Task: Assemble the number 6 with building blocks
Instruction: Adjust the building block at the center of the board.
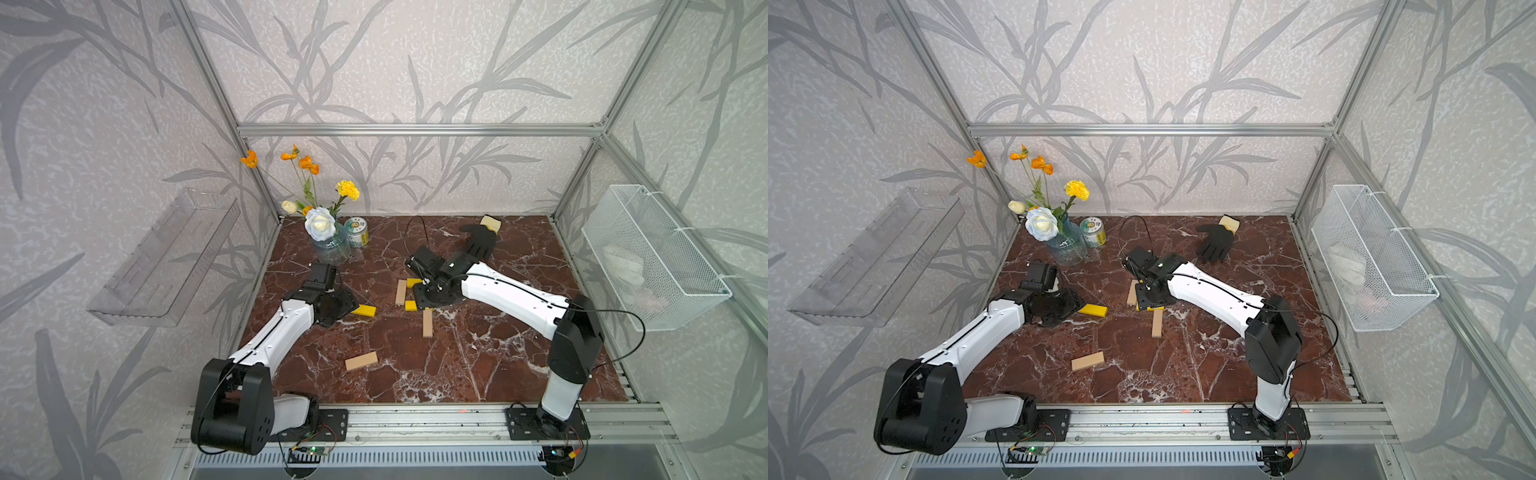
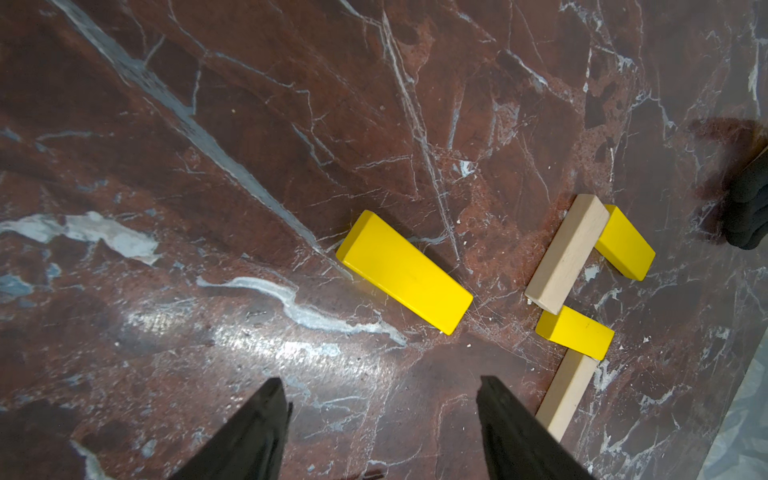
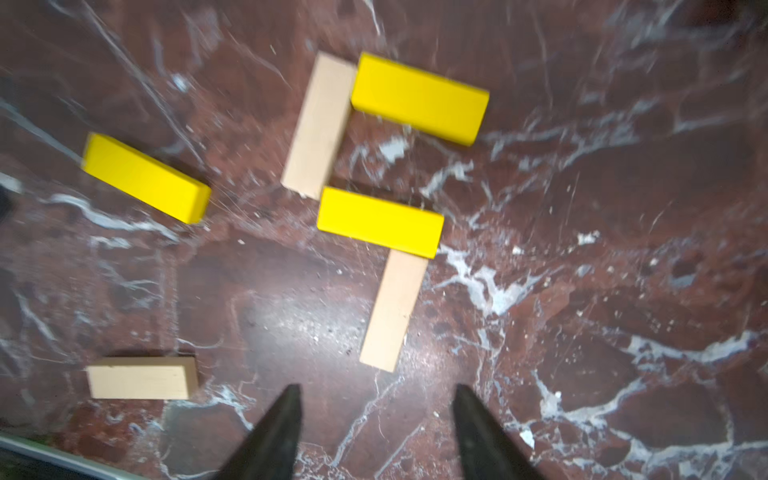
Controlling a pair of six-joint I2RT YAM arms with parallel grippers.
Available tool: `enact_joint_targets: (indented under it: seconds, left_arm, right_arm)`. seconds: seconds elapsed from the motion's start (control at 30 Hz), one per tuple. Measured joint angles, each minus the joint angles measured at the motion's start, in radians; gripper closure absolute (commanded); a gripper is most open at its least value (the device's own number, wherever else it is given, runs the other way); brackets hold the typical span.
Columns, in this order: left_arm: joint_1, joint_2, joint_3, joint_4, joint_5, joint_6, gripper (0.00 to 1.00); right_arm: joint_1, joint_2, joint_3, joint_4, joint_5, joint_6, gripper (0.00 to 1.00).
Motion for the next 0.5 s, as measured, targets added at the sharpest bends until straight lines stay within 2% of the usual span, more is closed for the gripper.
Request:
enact_joint_targets:
  seconds: [0.17,0.33,0.5]
  left_arm:
    - [0.0,0.005,0.0,0.008,-0.001,-0.01,0.26]
    - [0.0,0.005,-0.002,0.014,-0.003,-0.016,0.26]
    - [0.0,0.005,-0.018,0.016,-0.005,-0.021,0.26]
  right_arm:
    - [-0.002,0.106,0.102,0.0,-0.072,-0.05,1.0]
    - [-0.002,0.239,0.057,0.031,-0.167,-0.04,1.0]
    - [-0.001,0.294,0.023,0.047,-0.209,-0.023,1.0]
